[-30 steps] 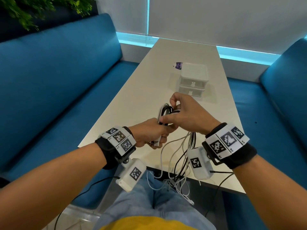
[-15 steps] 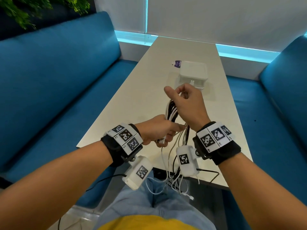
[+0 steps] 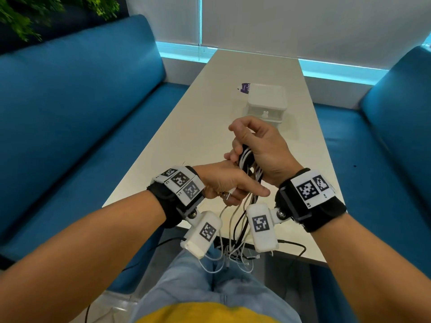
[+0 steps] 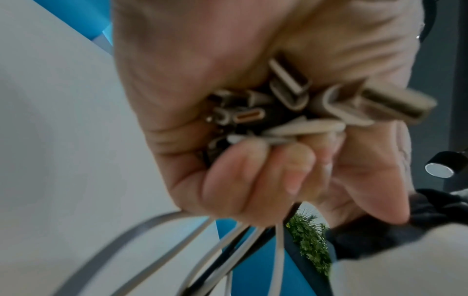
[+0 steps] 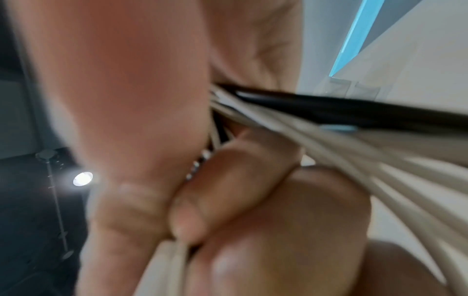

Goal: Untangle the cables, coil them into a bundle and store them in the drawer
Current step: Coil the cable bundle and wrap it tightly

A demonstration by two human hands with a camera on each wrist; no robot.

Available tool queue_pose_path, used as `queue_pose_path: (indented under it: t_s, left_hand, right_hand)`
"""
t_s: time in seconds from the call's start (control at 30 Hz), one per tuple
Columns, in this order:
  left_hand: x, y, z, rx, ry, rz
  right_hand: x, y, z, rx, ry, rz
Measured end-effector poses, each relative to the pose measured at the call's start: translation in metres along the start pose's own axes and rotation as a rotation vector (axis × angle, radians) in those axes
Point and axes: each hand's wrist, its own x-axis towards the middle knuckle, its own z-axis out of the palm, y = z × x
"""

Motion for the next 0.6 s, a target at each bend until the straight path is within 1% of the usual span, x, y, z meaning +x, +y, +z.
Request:
queue_pose_path:
  t_s: [0.17, 0.23, 0.33, 0.47, 0.53, 0.6]
  left_hand:
    - [0.0, -0.001, -0.003, 0.022, -0.036, -0.029]
    - [-0.001, 0.0, -0.004, 0.034, -0.04, -0.04]
    - [-0.004, 0.004, -0.003, 0.119, -0.015, -0.051]
    - [-0.011, 0.008, -0.005, 0.211, 0.075, -0.073]
    - [-0.014, 0.006, -0.006, 0.256, 0.151, -0.074]
    - [-0.021, 0.005, -0.008, 0.347, 0.242, -0.059]
  right_hand:
    - [-0.003, 0.001, 0.011, 0.045, 0.088, -0.028]
    - [-0.005, 0.002, 0.015, 0.019, 0.116, -0.042]
    - [-0.006, 0.003, 0.015, -0.038, 0.144, -0.063]
    - [-0.007, 0.004, 0.01, -0.12, 0.161, -0.082]
    - [-0.008, 0.004, 0.008, -0.151, 0.165, -0.084]
    - [-0.011, 0.002, 0.004, -0.174, 0.192, -0.071]
